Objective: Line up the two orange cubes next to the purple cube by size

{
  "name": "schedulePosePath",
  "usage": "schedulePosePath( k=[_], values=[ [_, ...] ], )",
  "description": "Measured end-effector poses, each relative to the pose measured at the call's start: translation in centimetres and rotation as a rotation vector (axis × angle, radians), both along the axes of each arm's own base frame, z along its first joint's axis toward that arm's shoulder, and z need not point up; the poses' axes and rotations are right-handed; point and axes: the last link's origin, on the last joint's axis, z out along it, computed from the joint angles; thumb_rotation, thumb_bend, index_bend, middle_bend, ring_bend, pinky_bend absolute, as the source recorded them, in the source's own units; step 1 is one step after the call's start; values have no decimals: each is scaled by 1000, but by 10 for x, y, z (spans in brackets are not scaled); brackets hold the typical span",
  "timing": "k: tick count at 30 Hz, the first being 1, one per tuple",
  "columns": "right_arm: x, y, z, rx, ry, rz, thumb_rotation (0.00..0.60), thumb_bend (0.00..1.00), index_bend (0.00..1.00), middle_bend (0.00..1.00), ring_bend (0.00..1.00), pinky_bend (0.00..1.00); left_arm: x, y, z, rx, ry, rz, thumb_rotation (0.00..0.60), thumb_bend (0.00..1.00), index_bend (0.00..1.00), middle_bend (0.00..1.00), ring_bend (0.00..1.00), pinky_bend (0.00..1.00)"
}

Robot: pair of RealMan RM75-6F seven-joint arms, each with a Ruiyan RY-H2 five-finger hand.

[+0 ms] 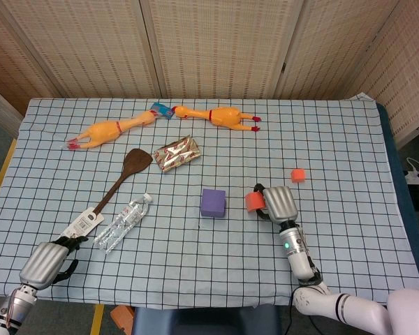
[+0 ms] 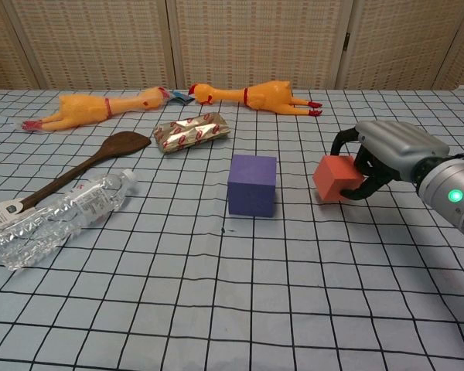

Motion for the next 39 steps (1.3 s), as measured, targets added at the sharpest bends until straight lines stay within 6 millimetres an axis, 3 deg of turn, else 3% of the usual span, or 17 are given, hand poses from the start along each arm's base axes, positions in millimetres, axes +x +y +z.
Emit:
schedulePosePath(
  k=[17, 34, 37, 39],
  values=[
    [9, 0, -22, 29, -60, -34, 600, 123, 618, 930, 862, 970, 0, -1, -3, -16, 8, -3, 600, 480, 254, 389, 334, 603],
    [14, 2, -28, 28, -69, -23, 600, 124, 618, 930, 862, 970, 0, -1, -7, -23, 23, -2, 600, 480, 254, 391, 336, 604],
    [13, 2, -27, 25, -58, -20, 600, 124, 595, 930, 862, 970, 0, -1, -7, -21, 23, -1, 600, 480, 254, 391, 336, 604],
    [12, 2, -27, 28, -50, -20, 600, 124, 527, 930, 862, 970, 0, -1, -7, -22, 23, -1, 600, 481, 254, 392, 336, 604]
  ],
)
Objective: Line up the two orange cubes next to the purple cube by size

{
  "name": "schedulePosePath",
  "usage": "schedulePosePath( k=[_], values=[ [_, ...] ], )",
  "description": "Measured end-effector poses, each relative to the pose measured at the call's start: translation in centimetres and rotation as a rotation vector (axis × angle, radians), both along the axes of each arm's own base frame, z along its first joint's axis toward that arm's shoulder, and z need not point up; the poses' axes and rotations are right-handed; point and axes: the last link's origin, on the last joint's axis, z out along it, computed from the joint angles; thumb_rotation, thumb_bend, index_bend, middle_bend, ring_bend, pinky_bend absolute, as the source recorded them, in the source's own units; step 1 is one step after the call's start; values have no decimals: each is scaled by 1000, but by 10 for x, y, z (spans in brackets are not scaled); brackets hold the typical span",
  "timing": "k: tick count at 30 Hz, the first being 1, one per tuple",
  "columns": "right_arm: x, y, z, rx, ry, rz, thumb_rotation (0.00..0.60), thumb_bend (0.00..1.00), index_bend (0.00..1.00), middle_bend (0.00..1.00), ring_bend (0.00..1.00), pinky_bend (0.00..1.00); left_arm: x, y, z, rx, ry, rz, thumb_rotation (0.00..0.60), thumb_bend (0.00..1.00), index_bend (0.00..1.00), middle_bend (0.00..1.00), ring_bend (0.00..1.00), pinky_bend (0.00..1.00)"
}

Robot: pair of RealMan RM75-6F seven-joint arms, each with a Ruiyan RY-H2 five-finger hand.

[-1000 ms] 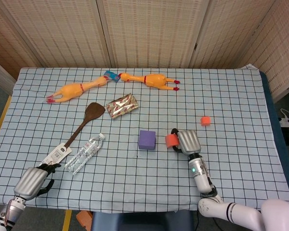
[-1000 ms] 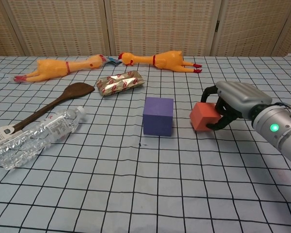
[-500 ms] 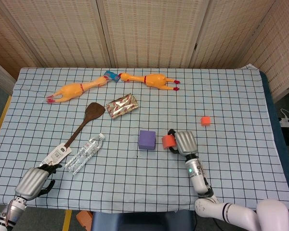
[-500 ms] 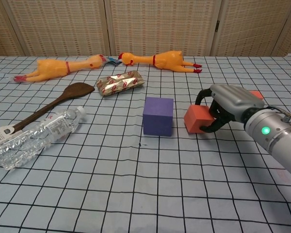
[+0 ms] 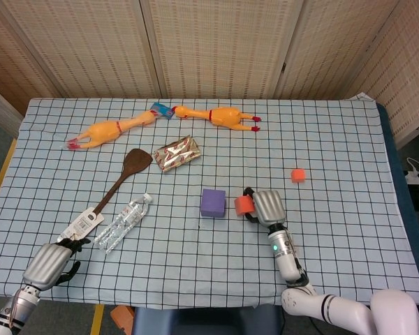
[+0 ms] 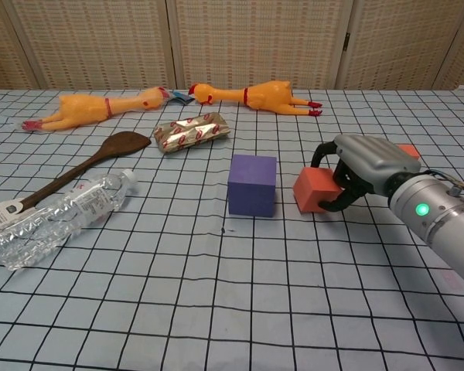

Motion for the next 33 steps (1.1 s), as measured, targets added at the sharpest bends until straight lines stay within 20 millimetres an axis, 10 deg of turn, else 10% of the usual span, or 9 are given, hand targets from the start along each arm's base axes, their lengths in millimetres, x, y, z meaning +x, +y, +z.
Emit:
schedulePosePath(
  k=[20, 33],
  values=[
    [-8, -2, 4, 18, 30, -5, 600, 122, 12, 930, 862, 970, 1, -1, 0, -1, 3, -2, 600, 481, 255, 394, 366, 605],
    [-13, 1, 24, 22, 11, 8, 600, 118, 84, 930, 862, 970, 1, -1, -3, -14, 11, -3, 600, 481, 256, 394, 366, 605]
  ],
)
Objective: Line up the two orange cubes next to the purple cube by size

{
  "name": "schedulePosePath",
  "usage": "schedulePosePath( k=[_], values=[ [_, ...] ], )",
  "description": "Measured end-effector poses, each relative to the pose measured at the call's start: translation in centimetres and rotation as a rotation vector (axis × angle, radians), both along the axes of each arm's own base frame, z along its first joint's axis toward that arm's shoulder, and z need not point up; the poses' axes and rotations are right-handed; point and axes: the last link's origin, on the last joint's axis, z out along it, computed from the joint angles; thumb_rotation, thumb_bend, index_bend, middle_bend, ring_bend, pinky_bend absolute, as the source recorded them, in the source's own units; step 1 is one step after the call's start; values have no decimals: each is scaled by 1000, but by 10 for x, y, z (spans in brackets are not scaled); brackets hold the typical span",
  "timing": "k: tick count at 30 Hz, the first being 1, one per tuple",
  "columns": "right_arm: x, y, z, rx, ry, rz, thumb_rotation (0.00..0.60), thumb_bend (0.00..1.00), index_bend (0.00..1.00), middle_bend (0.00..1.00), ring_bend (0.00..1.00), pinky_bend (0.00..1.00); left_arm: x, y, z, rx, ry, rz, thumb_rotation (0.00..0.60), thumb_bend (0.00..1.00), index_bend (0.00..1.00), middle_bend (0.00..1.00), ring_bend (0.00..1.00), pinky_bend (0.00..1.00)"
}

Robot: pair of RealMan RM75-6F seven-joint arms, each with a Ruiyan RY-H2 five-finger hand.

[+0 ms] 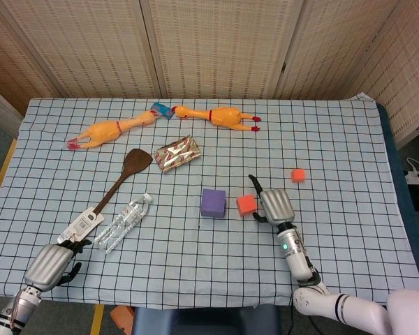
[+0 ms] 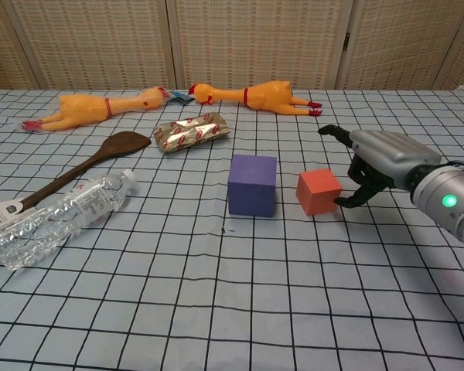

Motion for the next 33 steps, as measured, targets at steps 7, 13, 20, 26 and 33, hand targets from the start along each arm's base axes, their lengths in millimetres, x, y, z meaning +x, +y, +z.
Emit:
schedulePosePath(
  k=[7, 13, 20, 26, 33],
  values=[
    [-6, 9, 13, -20, 29, 3, 600, 233, 309, 930, 864, 970, 0, 1, 1, 4, -2, 4, 600, 481, 258, 394, 366, 605],
    [-16, 18, 20, -16, 82, -28, 600, 429, 302, 930, 864, 970, 0, 0, 0, 0, 0, 2, 600, 481, 259, 394, 366, 605],
    [-24, 16, 20, 6, 116, -90, 600, 557, 288, 930, 864, 970, 0, 0, -2, -5, 2, 3, 600, 481, 259, 395, 366, 605],
    [-25, 16, 19, 74, 94, -169, 600, 631, 287, 930, 864, 970, -1, 1, -3, -10, 3, 8, 600, 480, 258, 394, 366, 605],
    [-11, 18, 27, 189, 2, -233, 600, 653, 290, 932, 866, 970, 0, 1, -3, -11, 5, 6, 600, 480, 259, 395, 366, 606]
  ],
)
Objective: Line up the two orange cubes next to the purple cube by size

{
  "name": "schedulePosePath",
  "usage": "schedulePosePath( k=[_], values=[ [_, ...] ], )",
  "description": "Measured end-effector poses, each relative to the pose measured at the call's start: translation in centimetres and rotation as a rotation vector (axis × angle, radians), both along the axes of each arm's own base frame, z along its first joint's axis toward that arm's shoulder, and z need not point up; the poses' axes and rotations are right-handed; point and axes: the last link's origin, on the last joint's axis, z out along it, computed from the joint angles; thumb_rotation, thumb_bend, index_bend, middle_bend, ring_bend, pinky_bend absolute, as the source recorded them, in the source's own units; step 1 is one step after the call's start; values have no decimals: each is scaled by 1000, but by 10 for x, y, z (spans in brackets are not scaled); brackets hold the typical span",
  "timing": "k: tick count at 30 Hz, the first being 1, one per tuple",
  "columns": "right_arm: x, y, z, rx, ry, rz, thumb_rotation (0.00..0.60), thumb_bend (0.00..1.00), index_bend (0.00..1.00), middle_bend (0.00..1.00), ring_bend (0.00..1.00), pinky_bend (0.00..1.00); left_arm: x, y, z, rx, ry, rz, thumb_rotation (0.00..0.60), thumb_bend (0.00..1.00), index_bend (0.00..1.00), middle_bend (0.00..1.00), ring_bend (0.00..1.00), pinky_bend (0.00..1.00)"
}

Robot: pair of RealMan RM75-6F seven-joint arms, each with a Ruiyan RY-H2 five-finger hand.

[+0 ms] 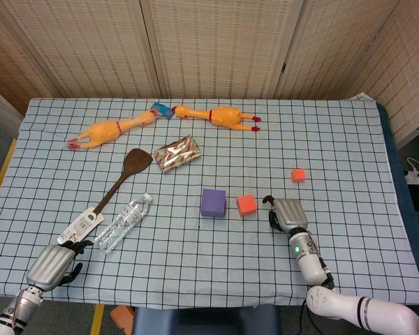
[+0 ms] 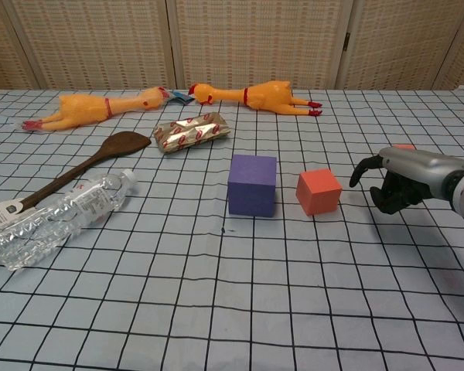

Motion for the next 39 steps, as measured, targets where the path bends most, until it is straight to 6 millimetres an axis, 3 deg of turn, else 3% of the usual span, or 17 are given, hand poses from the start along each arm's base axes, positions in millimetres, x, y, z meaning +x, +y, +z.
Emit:
schedulePosePath(
  k=[6, 39],
  values=[
    [10, 0, 9, 50, -53, -4, 600, 656, 290, 933, 866, 970, 0, 0, -1, -3, 2, 3, 600, 480, 260, 394, 366, 606],
    [10, -2, -5, 48, -46, 10, 600, 658, 273, 935, 867, 970, 0, 0, 0, -2, 0, 1, 600, 480, 260, 395, 367, 606]
  ],
)
